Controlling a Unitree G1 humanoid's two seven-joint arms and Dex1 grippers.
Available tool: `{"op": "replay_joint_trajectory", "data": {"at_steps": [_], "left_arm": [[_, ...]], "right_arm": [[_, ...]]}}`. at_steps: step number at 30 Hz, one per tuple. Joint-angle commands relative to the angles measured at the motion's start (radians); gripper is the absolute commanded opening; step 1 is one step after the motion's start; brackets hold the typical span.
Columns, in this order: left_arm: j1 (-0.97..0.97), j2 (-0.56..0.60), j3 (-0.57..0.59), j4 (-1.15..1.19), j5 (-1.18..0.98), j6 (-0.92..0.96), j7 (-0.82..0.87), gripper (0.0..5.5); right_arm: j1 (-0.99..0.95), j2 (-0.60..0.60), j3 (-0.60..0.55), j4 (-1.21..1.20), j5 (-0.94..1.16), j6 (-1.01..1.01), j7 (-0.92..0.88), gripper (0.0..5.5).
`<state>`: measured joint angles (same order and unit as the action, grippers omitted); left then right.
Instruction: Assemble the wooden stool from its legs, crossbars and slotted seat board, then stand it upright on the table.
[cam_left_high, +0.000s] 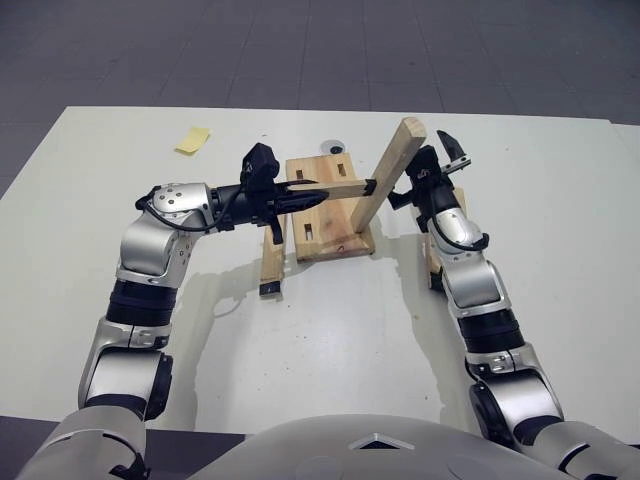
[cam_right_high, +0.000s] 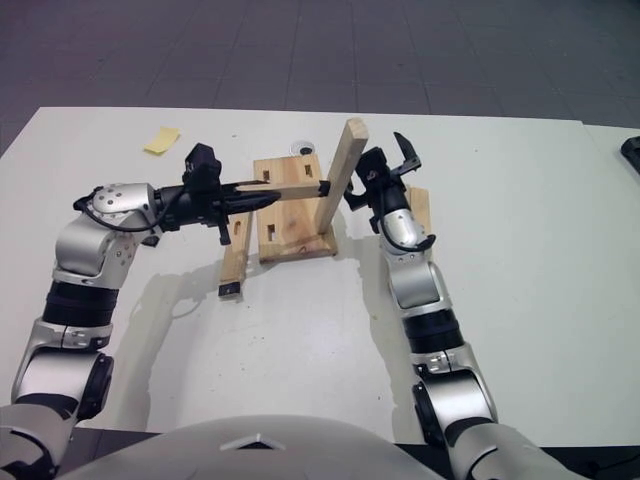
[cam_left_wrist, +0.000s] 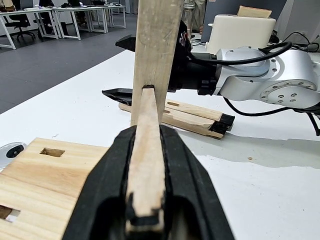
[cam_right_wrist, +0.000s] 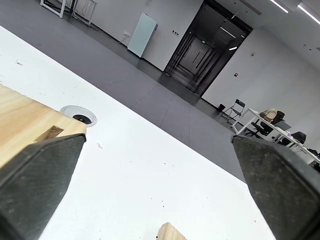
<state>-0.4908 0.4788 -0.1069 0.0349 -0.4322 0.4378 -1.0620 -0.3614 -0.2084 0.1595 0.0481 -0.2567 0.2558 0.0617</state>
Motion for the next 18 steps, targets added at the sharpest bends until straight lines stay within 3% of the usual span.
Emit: {"op": "replay_joint_trajectory", "data": {"at_steps": [1,11,18], "left_arm": [[-0.045,-0.013,-0.049,0.020,0.040,-0.046,-0.030,0.43],[-0.035,-0.014,-0.099,0.069,0.077,-0.092,-0.072,0.43],[-0.084,-0.050,-0.110,0.143,0.094,-0.120,-0.066,0.43]], "right_arm": [[0.011,0.014,0.021,-0.019,-0.010,-0.002,0.012,5.40],[0.005,-0.014,0.031,-0.029,-0.016,-0.021,0.047,5.40],[0.008,-0.012,0.117,-0.112,-0.041,-0.064,0.114,5.40]]}}
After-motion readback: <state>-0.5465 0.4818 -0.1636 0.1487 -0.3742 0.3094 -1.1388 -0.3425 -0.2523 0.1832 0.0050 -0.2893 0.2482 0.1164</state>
